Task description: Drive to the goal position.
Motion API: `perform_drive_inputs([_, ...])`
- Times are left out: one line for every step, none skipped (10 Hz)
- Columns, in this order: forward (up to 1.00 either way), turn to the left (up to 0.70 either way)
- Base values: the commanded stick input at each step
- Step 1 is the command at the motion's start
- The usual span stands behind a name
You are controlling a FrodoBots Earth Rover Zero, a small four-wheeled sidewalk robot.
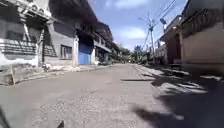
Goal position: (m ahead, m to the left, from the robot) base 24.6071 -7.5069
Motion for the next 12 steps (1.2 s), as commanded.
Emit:
perform_drive_inputs([1.0, 0.12])
perform_drive_inputs([1.0, 0.12])
perform_drive_inputs([1.0, 0.12])
perform_drive_inputs([1.0, 0.12])
perform_drive_inputs([1.0, 0.12])
perform_drive_inputs([1.0, 0.09])
perform_drive_inputs([1.0, -0.28])
perform_drive_inputs([1.0, -0.28])
perform_drive_inputs([1.0, -0.28])
perform_drive_inputs([1.0, -0.28])
perform_drive_inputs([1.0, -0.28])
perform_drive_inputs([1.0, -0.28])
